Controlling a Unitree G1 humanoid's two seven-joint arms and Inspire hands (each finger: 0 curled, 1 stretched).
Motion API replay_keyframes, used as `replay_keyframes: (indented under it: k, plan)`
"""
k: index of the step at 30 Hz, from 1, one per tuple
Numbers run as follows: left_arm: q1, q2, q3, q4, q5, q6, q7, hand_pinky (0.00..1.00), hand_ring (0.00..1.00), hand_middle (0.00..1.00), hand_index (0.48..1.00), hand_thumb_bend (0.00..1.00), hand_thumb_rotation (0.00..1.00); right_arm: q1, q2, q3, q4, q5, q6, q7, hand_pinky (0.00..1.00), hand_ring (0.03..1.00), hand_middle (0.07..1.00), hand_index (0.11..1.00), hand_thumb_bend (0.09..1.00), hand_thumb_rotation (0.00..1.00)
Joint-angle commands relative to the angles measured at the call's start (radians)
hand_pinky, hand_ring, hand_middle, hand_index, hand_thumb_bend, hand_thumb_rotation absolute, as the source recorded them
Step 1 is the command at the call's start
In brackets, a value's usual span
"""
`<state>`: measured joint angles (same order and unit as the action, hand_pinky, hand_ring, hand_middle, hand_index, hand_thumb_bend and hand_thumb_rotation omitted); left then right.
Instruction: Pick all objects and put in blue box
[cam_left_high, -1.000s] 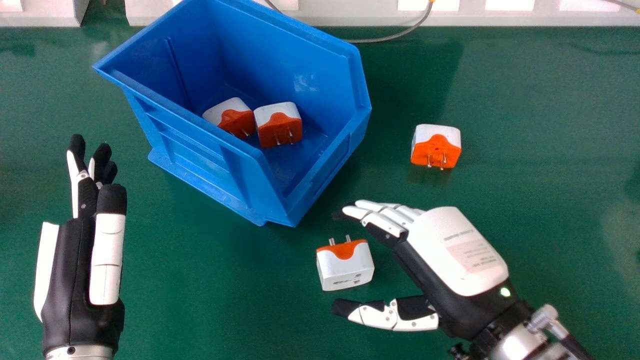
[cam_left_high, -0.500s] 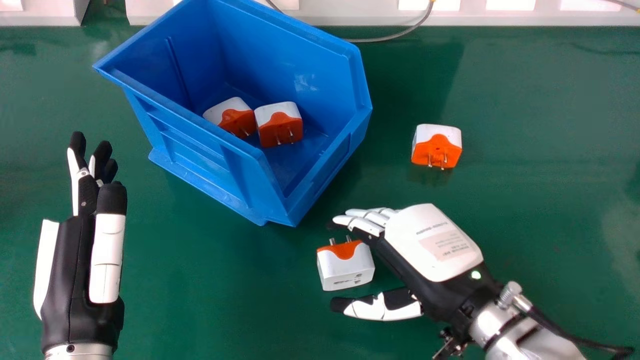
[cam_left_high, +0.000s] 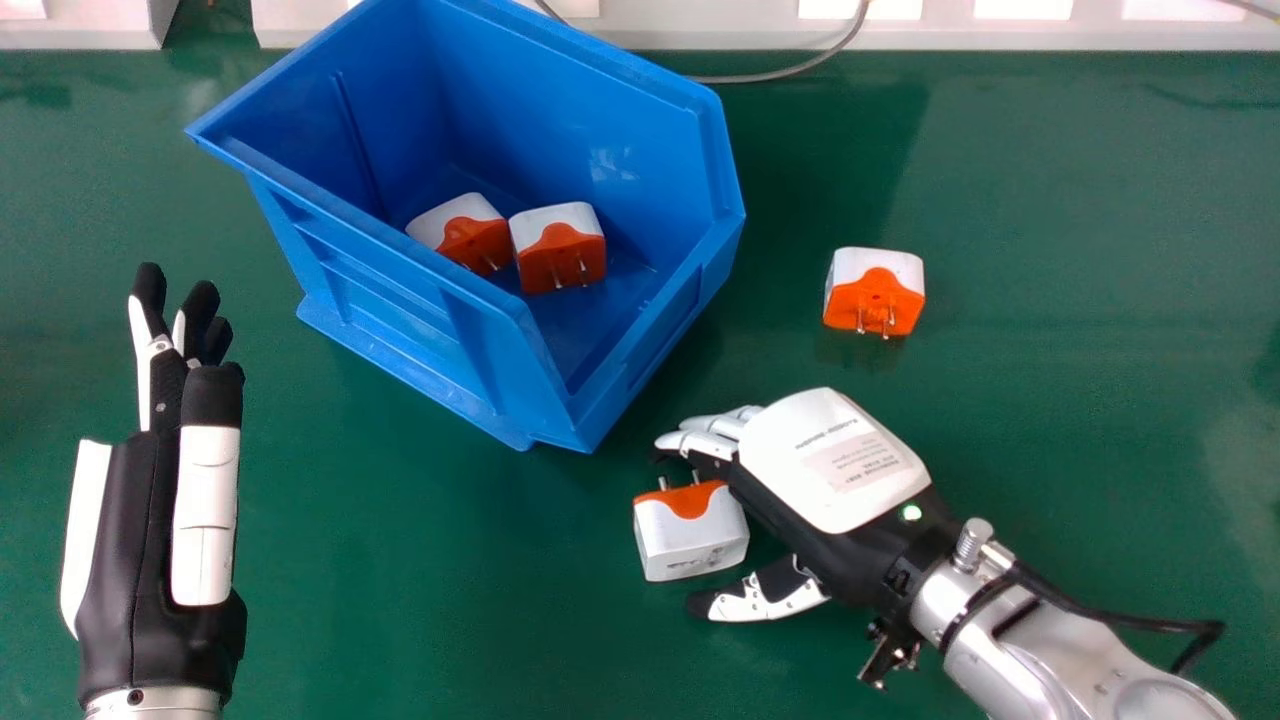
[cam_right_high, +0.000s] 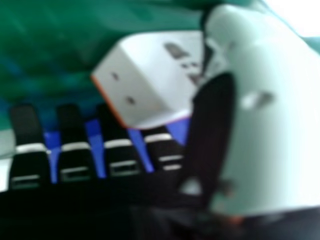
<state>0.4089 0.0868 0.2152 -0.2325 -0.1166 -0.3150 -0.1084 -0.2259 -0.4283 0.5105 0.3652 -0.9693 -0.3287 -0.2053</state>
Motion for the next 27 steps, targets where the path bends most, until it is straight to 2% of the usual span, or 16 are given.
replay_keyframes:
  k: [1,2,4,6,7,9,12,17,19,25,27]
  plan:
    - [0.001,0.005,0.006,-0.03,-0.003,-0.007,0.0,1.0,1.0,1.0,1.0,0.89,1.0,-0.034,-0.002,0.01,0.047,-0.017,0.0,-0.043,0.59,0.705,0.74,0.729,0.528,0.1]
    - [0.0,0.006,0.007,-0.029,-0.003,-0.008,0.001,1.0,1.0,1.0,1.0,0.88,1.0,-0.044,0.001,0.018,0.068,-0.02,0.001,-0.051,0.55,0.65,0.686,0.695,0.569,0.05]
    - [0.0,0.004,0.007,-0.032,0.002,-0.003,0.006,1.0,1.0,1.0,1.0,0.88,1.0,-0.058,0.006,0.026,0.101,-0.012,-0.006,-0.07,0.46,0.537,0.569,0.57,0.541,0.02]
    - [0.0,0.004,0.006,-0.038,-0.001,0.003,0.006,1.0,1.0,1.0,1.0,0.89,1.0,-0.07,0.017,0.025,0.132,0.016,-0.009,-0.066,0.35,0.45,0.494,0.527,0.523,0.01]
    - [0.001,0.004,0.006,-0.04,0.0,0.004,0.006,1.0,1.0,1.0,1.0,0.88,1.0,-0.074,0.023,0.024,0.138,0.032,0.002,-0.042,0.3,0.377,0.464,0.514,0.517,0.0]
    - [0.0,0.005,0.006,-0.044,-0.004,0.008,0.005,1.0,1.0,1.0,1.0,0.88,1.0,-0.08,0.024,0.029,0.14,0.039,0.019,-0.028,0.23,0.277,0.425,0.503,0.51,0.01]
    - [0.0,0.006,0.005,-0.048,-0.002,0.013,0.004,1.0,1.0,1.0,1.0,0.89,1.0,-0.078,0.021,0.032,0.134,0.047,0.027,-0.022,0.13,0.176,0.258,0.474,0.49,0.14]
    - [-0.004,0.008,0.003,-0.046,0.003,0.013,0.002,1.0,1.0,1.0,1.0,0.89,1.0,-0.047,0.028,0.014,0.062,0.105,0.095,0.095,0.11,0.166,0.235,0.47,0.485,0.16]
    - [-0.005,0.008,0.003,-0.047,0.004,0.017,0.002,1.0,1.0,1.0,1.0,0.89,1.0,-0.036,0.027,0.01,0.029,0.121,0.12,0.13,0.12,0.178,0.252,0.471,0.484,0.16]
    - [-0.008,0.007,0.002,-0.048,0.008,0.016,0.005,1.0,1.0,1.0,1.0,0.89,1.0,0.017,0.009,-0.023,-0.081,0.137,0.115,0.097,0.1,0.154,0.219,0.469,0.485,0.15]
    - [-0.006,0.009,0.001,-0.051,0.007,0.017,0.002,1.0,1.0,1.0,1.0,0.89,1.0,0.046,-0.011,-0.047,-0.158,0.145,0.116,0.104,0.1,0.15,0.214,0.469,0.485,0.15]
